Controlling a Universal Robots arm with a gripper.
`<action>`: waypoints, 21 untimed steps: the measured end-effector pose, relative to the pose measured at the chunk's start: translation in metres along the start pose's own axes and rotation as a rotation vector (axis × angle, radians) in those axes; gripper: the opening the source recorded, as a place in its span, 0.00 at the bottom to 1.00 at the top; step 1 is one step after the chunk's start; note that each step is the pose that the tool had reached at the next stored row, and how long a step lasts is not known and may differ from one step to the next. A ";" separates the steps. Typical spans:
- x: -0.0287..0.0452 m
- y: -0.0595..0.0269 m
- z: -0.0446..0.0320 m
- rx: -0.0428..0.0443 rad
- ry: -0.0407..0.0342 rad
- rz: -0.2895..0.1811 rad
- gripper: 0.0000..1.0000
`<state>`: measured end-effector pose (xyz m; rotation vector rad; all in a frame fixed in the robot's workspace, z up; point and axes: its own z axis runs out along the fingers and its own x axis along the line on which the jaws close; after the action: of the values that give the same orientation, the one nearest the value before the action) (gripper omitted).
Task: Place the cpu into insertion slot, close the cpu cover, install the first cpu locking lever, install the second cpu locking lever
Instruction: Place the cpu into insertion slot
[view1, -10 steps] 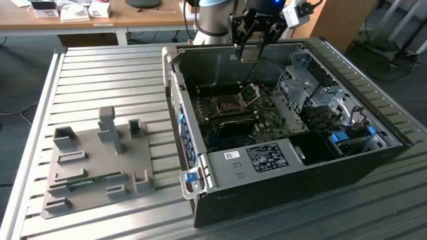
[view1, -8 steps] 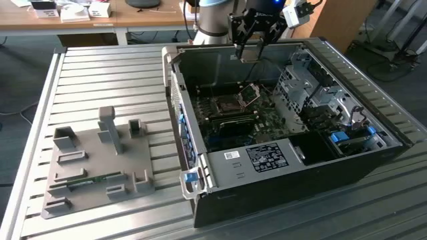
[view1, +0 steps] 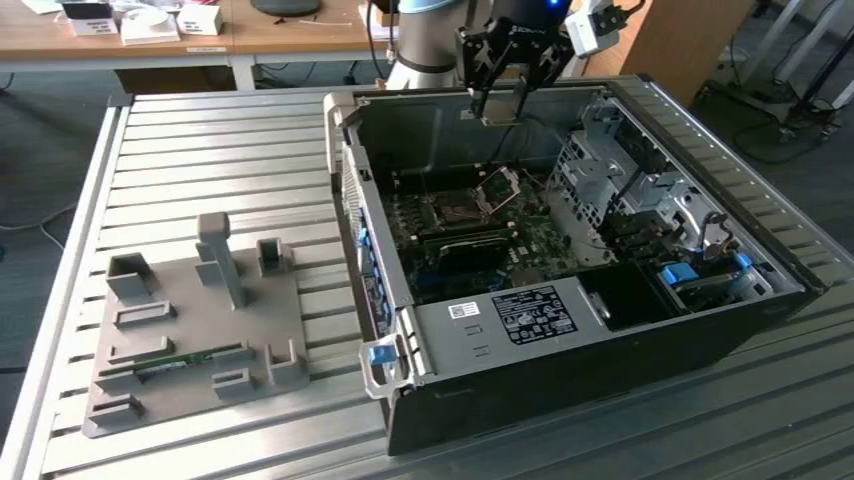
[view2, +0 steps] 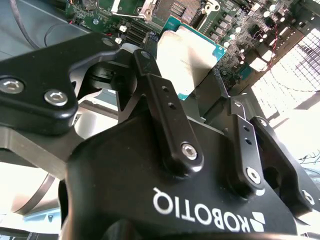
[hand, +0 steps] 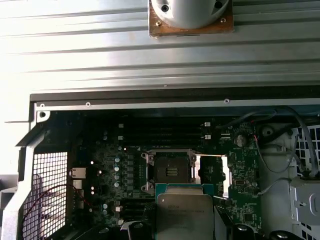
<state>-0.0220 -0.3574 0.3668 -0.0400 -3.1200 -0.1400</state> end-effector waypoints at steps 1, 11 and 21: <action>0.0000 0.0000 0.0000 0.0000 0.0000 0.000 0.54; 0.0000 -0.0002 0.0019 0.0000 0.0000 0.000 0.54; -0.0001 -0.0006 0.0066 -0.0001 0.0000 0.000 0.54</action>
<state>-0.0220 -0.3573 0.3602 -0.0400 -3.1200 -0.1401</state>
